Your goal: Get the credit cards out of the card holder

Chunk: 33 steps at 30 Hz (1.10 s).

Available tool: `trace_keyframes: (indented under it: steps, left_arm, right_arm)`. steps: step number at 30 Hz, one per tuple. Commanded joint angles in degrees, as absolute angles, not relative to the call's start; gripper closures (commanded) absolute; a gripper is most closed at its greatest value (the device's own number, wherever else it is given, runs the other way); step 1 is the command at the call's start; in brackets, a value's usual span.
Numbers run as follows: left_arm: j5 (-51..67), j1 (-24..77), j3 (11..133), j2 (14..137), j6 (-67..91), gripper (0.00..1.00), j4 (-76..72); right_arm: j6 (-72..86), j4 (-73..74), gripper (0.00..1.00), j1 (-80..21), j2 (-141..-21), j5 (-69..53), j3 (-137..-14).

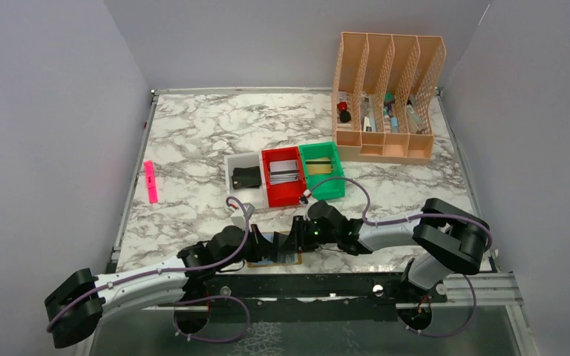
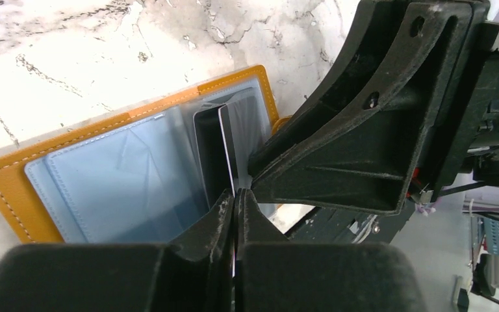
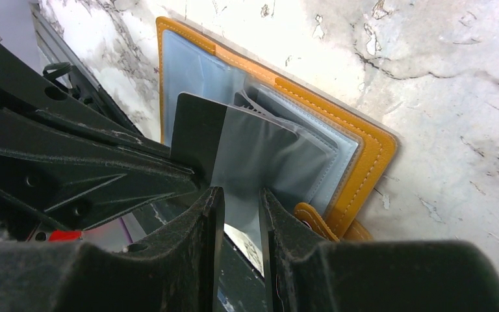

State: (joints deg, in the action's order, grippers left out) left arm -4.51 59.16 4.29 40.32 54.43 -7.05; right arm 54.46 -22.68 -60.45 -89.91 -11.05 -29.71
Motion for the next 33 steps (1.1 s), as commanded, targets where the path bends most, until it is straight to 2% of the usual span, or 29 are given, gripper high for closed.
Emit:
trace_keyframes:
  steps: [1, 18, 25, 30, 33]
  left_arm:
    - [-2.59, 60.2, 7.03, 38.99, 54.61, 1.0, -4.65]
    - [-16.13, 60.16, 16.22, 33.34, 51.59, 1.0, 15.81]
    - [-19.01, 60.2, 19.43, 33.52, 50.78, 1.0, 17.42]
    - [-16.96, 60.21, 18.16, 33.77, 50.77, 1.0, 12.46]
    - [-14.67, 60.18, 15.51, 33.48, 51.28, 1.0, 5.74]
  right_arm:
    - [54.2, -19.55, 0.68, -60.85, -91.03, -8.52, -28.56]
    - [53.0, -14.05, 0.68, -60.84, -87.67, -3.26, -28.88]
    - [49.37, -8.94, 0.67, -60.87, -79.75, 0.09, -29.49]
    - [48.59, -7.16, 0.56, -60.79, -70.54, 4.27, -26.94]
    - [49.45, -7.25, 0.45, -60.85, -66.06, 6.78, -24.39]
